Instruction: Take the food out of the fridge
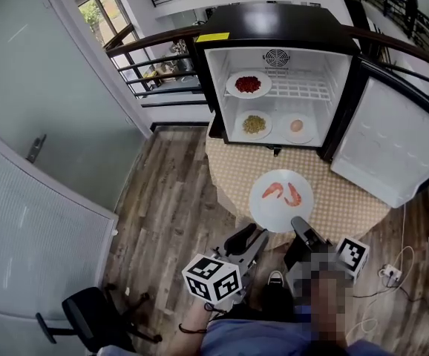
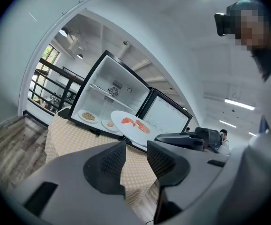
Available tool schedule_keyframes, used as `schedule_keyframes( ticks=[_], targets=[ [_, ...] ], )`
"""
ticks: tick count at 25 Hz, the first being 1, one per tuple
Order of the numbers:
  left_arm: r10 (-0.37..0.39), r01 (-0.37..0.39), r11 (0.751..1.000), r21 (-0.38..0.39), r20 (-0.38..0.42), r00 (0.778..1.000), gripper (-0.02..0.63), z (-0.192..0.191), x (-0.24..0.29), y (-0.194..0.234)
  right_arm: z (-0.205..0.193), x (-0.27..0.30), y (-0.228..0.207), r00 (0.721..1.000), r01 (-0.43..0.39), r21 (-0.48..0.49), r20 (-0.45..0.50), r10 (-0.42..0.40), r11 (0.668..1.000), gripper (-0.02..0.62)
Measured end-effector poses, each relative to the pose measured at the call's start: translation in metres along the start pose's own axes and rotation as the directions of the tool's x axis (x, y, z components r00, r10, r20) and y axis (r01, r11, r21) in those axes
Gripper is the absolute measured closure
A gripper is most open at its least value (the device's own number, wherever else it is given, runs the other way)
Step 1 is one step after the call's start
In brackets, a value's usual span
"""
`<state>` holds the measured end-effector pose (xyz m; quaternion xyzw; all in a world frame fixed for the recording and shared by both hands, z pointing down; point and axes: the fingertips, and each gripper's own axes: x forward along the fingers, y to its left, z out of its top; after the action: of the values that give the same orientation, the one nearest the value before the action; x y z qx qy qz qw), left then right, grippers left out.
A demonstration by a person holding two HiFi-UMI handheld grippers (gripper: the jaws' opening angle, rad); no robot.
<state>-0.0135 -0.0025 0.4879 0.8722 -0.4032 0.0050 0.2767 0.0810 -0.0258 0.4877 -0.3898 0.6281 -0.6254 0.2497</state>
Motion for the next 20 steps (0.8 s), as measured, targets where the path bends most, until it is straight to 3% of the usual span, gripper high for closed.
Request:
schedule_keyframes(
  ticks=[11,20],
  targets=[
    [-0.113,0.114,0.994,-0.005,0.052,0.992,0.417,-0.001,-0.061,-0.011,-0.065,-0.023,0.013,1.0,-0.03,-0.007,0.002,0.03,1.0,0.572],
    [-0.128,0.127,0.991,0.036,0.052,0.99,0.417,-0.013,-0.106,-0.014,-0.114,-0.04,0.013,0.999,-0.05,-0.006,-0.005,0.05,0.999,0.572]
  ],
)
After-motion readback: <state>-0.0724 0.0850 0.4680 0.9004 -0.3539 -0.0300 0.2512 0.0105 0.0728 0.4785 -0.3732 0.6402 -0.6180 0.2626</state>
